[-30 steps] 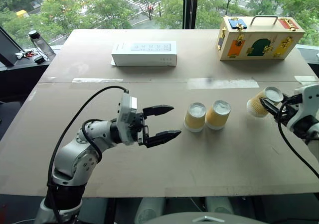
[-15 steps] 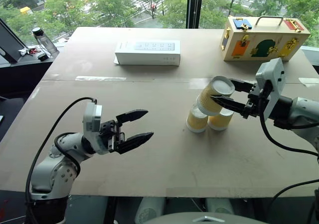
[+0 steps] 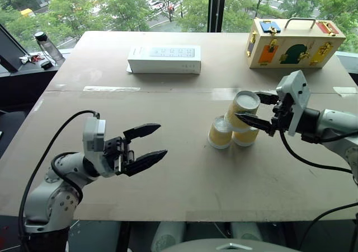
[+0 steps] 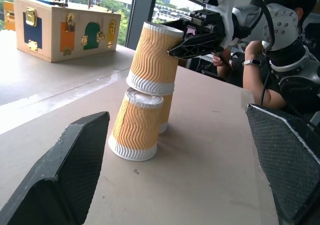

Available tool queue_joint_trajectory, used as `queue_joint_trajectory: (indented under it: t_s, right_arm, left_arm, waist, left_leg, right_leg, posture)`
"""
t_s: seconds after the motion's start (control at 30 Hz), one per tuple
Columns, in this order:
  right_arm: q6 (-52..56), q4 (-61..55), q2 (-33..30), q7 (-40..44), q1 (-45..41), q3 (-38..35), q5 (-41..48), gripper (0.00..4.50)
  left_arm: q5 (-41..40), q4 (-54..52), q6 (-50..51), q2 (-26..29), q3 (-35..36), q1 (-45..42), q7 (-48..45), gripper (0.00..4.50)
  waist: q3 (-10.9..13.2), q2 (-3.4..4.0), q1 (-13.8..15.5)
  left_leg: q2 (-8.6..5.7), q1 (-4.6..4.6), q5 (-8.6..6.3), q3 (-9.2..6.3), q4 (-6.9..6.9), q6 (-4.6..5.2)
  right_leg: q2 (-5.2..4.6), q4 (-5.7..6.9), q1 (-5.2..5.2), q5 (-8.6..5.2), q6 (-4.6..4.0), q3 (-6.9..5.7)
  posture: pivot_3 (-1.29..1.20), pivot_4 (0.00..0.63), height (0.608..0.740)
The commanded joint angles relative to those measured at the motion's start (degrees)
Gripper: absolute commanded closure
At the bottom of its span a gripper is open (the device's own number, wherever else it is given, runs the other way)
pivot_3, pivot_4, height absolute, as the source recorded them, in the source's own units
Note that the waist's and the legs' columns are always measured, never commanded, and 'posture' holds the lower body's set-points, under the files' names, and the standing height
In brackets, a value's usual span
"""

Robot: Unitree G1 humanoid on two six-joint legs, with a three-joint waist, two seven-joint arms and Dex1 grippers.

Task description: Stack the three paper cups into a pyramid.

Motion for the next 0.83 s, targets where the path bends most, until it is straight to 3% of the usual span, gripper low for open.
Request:
queue_joint_trajectory:
  t_s: [0.03, 0.17, 0.3, 0.4, 0.5, 0.67, 0.83]
  right_arm:
    - [-2.00, -1.76, -1.47, 1.25, -0.44, -2.22, -0.74, 0.07]
    - [-5.29, -3.90, -3.41, 4.39, 3.21, -8.63, -0.08, 0.07]
    - [-9.41, -6.37, -3.61, 8.96, 12.20, -18.88, 2.17, 0.07]
    - [-12.31, -7.50, -1.41, 12.29, 22.20, -25.97, 3.33, 0.07]
    - [-21.48, -7.87, 4.48, 21.19, 41.89, -34.34, -1.34, 0.07]
    - [-32.44, -3.27, 9.10, 26.88, 55.21, -36.52, -6.76, 0.07]
    - [-38.37, 0.68, 10.72, 28.01, 59.14, -34.71, -10.10, 0.07]
  left_arm:
    - [-1.76, -2.90, 0.80, 1.03, 0.81, -1.35, 1.17, 0.00]
    - [-0.16, -3.70, 1.78, -0.20, -0.94, -2.05, 5.63, 0.00]
    - [4.12, -3.45, 1.20, -1.26, -3.46, -0.70, 9.75, 0.00]
    - [5.08, -2.51, 0.02, -2.31, -3.13, 1.14, 10.73, 0.00]
    - [8.65, 0.61, -3.01, -1.90, -0.63, 8.38, 9.45, 0.00]
    - [13.42, 5.36, -8.72, -0.98, 1.32, 15.43, 6.56, 0.00]
    - [14.96, 7.22, -9.85, -0.28, 1.43, 16.63, 5.72, 0.00]
  waist:
    - [0.00, 0.00, -0.03]
    - [0.01, 0.00, 0.14]
    - [0.01, -0.02, 0.40]
    - [0.01, -0.03, 0.33]
    - [-0.09, -0.06, 0.68]
    - [-0.08, -0.01, -0.11]
    - [-0.21, -0.21, 0.08]
  left_leg:
    - [0.00, 0.00, 0.00, 0.00, -0.01, 0.00]
    - [0.00, -0.01, 0.00, -0.01, -0.04, 0.00]
    - [-0.03, -0.03, 0.00, 0.01, -0.03, 0.00]
    - [0.00, -0.01, 0.00, 0.01, -0.04, 0.00]
    - [0.03, 0.01, -0.01, -0.01, -0.07, 0.00]
    - [0.08, 0.14, -0.03, 0.35, -0.17, 0.02]
    - [0.84, 0.22, -0.19, 0.96, -0.10, -0.26]
  right_leg:
    - [0.00, 0.00, -0.01, 0.00, 0.00, 0.00]
    - [0.00, -0.01, -0.01, 0.00, 0.00, 0.00]
    - [-0.01, -0.04, 0.01, 0.00, 0.01, 0.01]
    - [0.00, -0.03, 0.02, -0.01, 0.01, 0.01]
    - [0.03, -0.02, 0.03, -0.02, -0.01, -0.03]
    - [-0.02, -0.04, 0.00, -0.19, -0.12, 0.24]
    - [-0.10, -0.03, 0.15, -0.30, 0.06, 0.11]
  posture:
    - [0.00, 0.150, 0.740]
    - [0.00, 0.150, 0.740]
    - [0.00, 0.150, 0.740]
    - [0.00, 0.150, 0.740]
    - [0.00, 0.150, 0.740]
    - [0.00, 0.150, 0.740]
    - [0.00, 0.150, 0.740]
